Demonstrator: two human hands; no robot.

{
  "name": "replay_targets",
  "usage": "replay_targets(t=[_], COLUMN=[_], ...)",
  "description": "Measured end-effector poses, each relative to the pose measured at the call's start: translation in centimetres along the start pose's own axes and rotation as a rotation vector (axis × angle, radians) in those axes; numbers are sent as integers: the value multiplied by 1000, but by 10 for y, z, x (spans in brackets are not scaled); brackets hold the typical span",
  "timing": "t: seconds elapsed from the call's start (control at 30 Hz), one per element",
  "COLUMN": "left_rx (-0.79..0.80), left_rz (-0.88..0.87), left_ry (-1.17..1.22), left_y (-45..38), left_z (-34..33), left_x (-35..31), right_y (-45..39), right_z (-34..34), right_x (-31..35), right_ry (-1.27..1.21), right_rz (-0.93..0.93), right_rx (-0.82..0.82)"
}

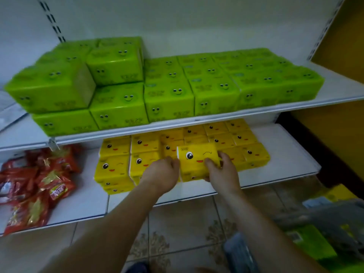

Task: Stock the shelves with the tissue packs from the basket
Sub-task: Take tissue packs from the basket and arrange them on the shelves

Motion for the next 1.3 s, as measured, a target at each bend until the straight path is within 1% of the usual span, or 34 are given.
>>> replay_targets(t=[0.03,0.1,0.23,0.3,0.4,0.47,0.53,0.63,0.73,0.8,0.87,1.03,1.1,1.17,1.23,1.3], left_rx=[-39,-59,-6,0,-9,-46,-77,-101,-162,-197,-194,-174,-157,-108,-33,66], left_rz=[-18,-46,-102,-126,-166,-183,-191,-192,-168,-184,-228,-447,-562,-670,-779,-884], left_ry=[-89,-237,-449,-503,-529,-531,-527,-504,-474,-424,-322,-102,-25,36,19,5], left_y=[-12,-39,-83,-100,-114,-116,-118,-122,-119,-111,-98,-46,-13,28,70,110], left_z=[6,3,-24,-37,-53,-59,-62,-59,-52,-47,-45,-38,-40,-50,-65,-87], left_x=[11,32,67,81,96,103,107,108,99,81,52,-54,-102,-148,-189,-221], right_y=[-12,-42,-96,-117,-133,-138,-146,-155,-150,-140,-124,-56,-23,13,52,93], right_z=[-12,-37,-90,-113,-132,-136,-139,-141,-132,-111,-79,32,86,141,190,232], right_x=[-2,-12,-36,-51,-65,-70,-75,-70,-56,-44,-25,30,35,32,27,16], right_ry=[21,46,35,18,185,331,413,456,522,535,527,454,415,462,552,592], right_rz=[9,16,-43,-61,-10,39,82,86,121,164,214,323,296,262,233,156], right_rx=[-5,-27,-62,-87,-132,-162,-170,-124,-3,32,40,49,62,55,44,52])
Point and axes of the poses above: each hand's wrist, its own y-axis away from the middle knuckle, its own z-axis out of the back of the hand, x = y × z, the point moved 6 cm from there along -y, towards the middle knuckle, and after that the axes turned 13 degrees about -y, right-handed, at the moved point
